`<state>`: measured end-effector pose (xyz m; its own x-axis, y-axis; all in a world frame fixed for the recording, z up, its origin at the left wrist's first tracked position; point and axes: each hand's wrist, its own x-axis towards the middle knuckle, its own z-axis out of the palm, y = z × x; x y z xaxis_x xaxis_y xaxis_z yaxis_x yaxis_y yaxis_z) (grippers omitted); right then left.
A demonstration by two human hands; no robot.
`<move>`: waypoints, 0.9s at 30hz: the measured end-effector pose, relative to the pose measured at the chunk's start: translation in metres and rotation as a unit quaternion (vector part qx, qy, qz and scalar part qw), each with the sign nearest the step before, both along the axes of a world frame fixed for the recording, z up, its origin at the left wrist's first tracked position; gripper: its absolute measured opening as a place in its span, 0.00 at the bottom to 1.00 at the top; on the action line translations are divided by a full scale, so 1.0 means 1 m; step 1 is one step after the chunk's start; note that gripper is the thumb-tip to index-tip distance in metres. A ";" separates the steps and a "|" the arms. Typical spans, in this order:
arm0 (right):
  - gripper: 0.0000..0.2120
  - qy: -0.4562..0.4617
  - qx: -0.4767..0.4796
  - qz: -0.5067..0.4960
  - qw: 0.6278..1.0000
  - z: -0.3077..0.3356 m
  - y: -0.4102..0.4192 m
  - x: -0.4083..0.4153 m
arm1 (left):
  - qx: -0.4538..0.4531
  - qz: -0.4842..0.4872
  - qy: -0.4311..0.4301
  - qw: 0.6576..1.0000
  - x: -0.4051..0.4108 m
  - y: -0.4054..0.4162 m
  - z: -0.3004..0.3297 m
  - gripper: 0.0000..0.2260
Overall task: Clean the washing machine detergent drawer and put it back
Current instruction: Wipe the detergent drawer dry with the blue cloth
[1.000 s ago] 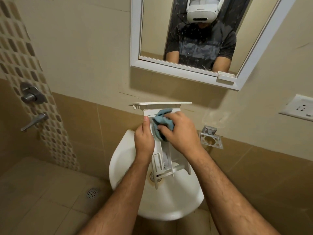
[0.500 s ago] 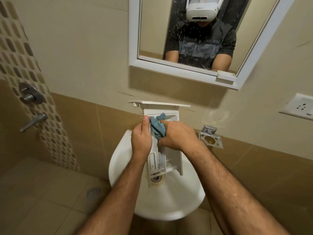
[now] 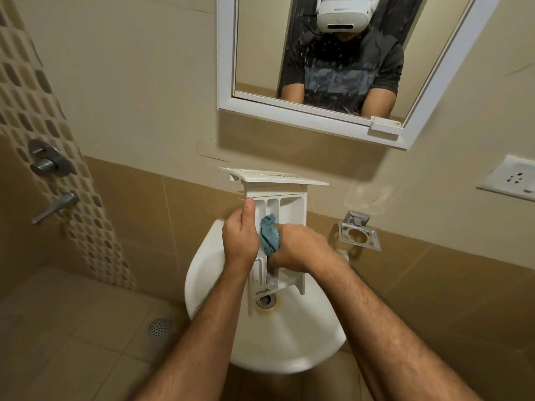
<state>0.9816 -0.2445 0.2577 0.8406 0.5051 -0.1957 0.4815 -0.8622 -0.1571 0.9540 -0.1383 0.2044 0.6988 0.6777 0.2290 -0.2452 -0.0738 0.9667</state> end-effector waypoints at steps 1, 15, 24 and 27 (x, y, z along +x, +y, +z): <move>0.20 0.002 -0.013 0.004 1.000 -0.007 0.000 -0.003 | 0.006 0.001 0.000 1.000 0.000 0.000 0.000 0.23; 0.11 0.051 -0.010 0.036 0.998 -0.013 -0.020 -0.022 | -0.027 -0.010 -0.006 1.000 -0.002 -0.002 0.002 0.24; 0.33 -0.082 0.097 0.024 0.992 -0.040 -0.031 -0.049 | -0.081 -0.004 0.034 0.996 -0.002 0.005 0.017 0.22; 0.35 -0.095 0.149 0.012 0.984 -0.055 -0.033 -0.054 | -0.057 0.007 0.034 0.998 -0.002 0.008 0.025 0.22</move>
